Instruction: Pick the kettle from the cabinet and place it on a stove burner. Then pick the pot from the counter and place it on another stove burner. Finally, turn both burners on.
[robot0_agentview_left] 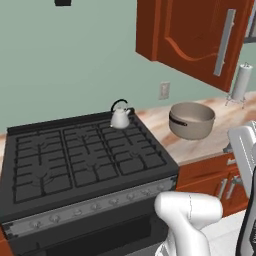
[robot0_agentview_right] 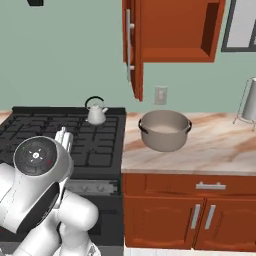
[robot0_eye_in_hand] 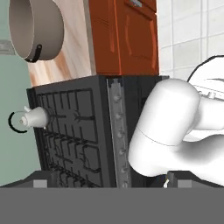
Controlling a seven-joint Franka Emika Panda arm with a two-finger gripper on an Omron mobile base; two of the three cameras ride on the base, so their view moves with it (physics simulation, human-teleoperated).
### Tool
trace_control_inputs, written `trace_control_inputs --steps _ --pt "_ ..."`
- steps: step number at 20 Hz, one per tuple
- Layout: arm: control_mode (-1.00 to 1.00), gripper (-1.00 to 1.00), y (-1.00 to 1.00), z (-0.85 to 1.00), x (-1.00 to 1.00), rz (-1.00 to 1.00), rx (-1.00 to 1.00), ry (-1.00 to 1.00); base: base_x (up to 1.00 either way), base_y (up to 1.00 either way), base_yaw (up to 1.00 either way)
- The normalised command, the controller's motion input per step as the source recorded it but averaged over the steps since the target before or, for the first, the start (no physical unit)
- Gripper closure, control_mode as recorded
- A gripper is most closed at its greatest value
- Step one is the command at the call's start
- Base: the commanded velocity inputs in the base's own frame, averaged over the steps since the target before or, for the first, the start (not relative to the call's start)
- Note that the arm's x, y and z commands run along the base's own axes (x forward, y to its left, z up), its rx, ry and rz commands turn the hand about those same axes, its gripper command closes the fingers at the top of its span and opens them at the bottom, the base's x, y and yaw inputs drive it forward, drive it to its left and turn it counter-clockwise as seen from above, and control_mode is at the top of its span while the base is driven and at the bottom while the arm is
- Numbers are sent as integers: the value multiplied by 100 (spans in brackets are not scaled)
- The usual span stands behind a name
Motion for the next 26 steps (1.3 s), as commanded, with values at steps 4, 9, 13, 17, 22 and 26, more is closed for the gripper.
trace_control_inputs --steps 4,9,13,17,22,26 --pt "100 -100 0 0 0 0 0 0 0 -60 0" --pt "100 -100 0 0 0 0 0 0 0 -59 1" --pt "100 -100 0 0 0 0 0 0 0 -57 1" --pt "100 -100 0 0 0 0 0 0 21 -48 5" --pt "100 -100 0 0 0 0 0 0 65 -35 13" --pt "100 -100 0 0 0 0 0 0 69 -30 17"
